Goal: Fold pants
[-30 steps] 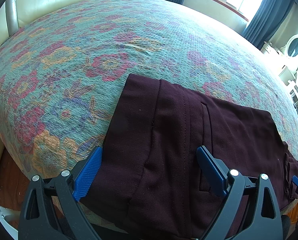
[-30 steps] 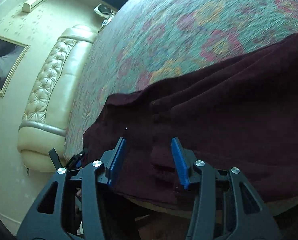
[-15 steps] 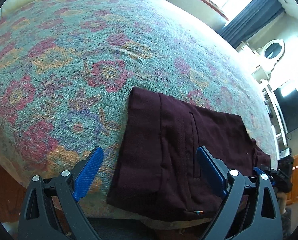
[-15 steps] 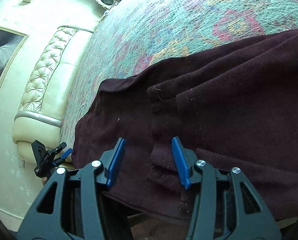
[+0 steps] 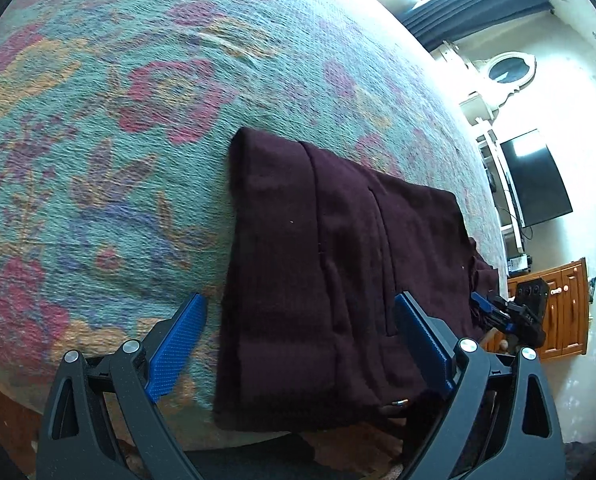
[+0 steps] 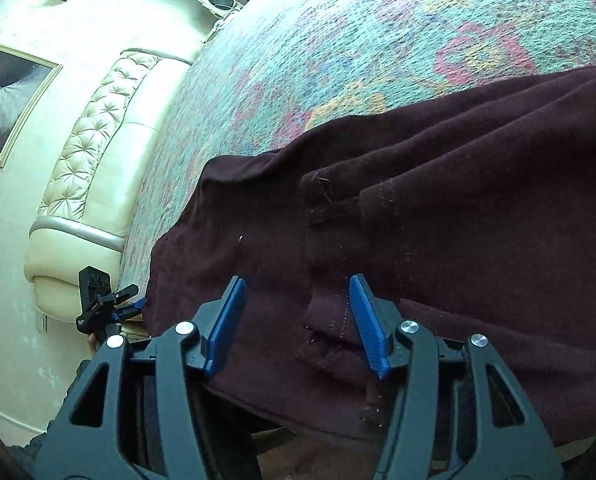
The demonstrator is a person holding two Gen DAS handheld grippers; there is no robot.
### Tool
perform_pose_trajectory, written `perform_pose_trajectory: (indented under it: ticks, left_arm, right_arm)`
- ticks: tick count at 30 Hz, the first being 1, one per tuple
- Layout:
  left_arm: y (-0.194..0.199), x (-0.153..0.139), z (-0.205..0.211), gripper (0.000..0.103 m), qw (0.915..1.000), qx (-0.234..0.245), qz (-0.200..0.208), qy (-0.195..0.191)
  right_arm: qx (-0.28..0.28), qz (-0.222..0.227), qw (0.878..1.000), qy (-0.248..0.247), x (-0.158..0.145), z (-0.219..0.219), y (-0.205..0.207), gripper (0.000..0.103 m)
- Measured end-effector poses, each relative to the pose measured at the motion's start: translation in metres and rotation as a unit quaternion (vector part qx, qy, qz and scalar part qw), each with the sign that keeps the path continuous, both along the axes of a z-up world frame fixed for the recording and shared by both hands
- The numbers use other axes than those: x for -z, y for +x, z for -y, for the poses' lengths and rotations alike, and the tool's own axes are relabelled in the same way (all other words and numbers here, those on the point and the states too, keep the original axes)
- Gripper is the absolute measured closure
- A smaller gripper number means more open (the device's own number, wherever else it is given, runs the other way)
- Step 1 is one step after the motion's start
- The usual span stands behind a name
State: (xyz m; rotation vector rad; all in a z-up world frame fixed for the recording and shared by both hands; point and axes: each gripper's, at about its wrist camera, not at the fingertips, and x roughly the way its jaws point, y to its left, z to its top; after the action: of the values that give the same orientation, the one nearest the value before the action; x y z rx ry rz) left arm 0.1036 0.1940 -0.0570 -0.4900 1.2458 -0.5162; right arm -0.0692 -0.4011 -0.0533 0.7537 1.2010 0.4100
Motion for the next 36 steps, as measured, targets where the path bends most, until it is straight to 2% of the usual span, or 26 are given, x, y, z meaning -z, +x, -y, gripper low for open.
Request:
perform_pose_trajectory:
  ticks: [4,9,11,12,13,14,15,17,19,21,26,34,36]
  left_arm:
    - [0.005,0.014,-0.009,0.01,0.9952,-0.042,-0.02,-0.086]
    - [0.0,0.013,-0.007,0.01,0.9928,-0.029,-0.018,-0.115]
    - [0.001,0.014,-0.004,0.014,0.9928,-0.027,-0.02,-0.115]
    - [0.002,0.015,-0.003,0.021,0.9928,-0.028,-0.023,-0.114]
    - [0.002,0.016,-0.001,0.033,0.9927,-0.029,-0.027,-0.113]
    - [0.003,0.017,-0.001,0.043,0.9927,-0.033,-0.033,-0.111]
    - [0.005,0.02,0.001,0.063,0.9933,-0.034,-0.043,-0.102]
    - [0.006,0.023,0.001,0.064,0.9924,-0.038,-0.054,-0.104]
    - [0.005,0.017,0.003,0.066,0.9942,-0.037,-0.05,-0.087]
    - [0.004,0.008,0.01,0.073,0.9965,-0.037,-0.041,-0.063]
    - [0.0,-0.029,0.035,0.079,0.9993,-0.038,0.001,-0.004]
    - [-0.012,-0.087,0.08,0.081,0.9973,-0.021,0.065,0.028]
    - [-0.016,-0.098,0.099,0.081,0.9953,-0.009,0.084,0.047]
  right_arm:
    - [0.0,0.002,1.0,0.001,0.001,0.001,0.0,0.048]
    - [0.001,0.005,1.0,0.001,0.003,0.0,-0.001,0.046]
    - [0.001,0.006,1.0,0.001,0.003,-0.001,-0.001,0.045]
    - [0.001,0.007,1.0,0.001,0.002,-0.001,-0.001,0.044]
    - [0.001,0.008,1.0,0.0,0.002,-0.002,-0.001,0.043]
    - [0.001,0.009,1.0,-0.001,0.0,-0.003,-0.001,0.042]
    - [0.0,0.01,1.0,-0.001,0.0,-0.003,-0.001,0.041]
    - [0.0,0.011,1.0,-0.002,-0.001,-0.004,-0.001,0.04]
    - [-0.001,0.011,1.0,-0.002,-0.001,-0.004,-0.001,0.04]
    - [0.0,0.011,1.0,-0.001,-0.001,-0.005,-0.001,0.04]
    - [-0.001,0.011,1.0,0.0,-0.001,-0.003,0.001,0.04]
    - [0.0,0.01,1.0,0.002,-0.001,-0.003,0.001,0.04]
    - [0.001,0.01,1.0,0.003,-0.001,-0.003,0.001,0.039]
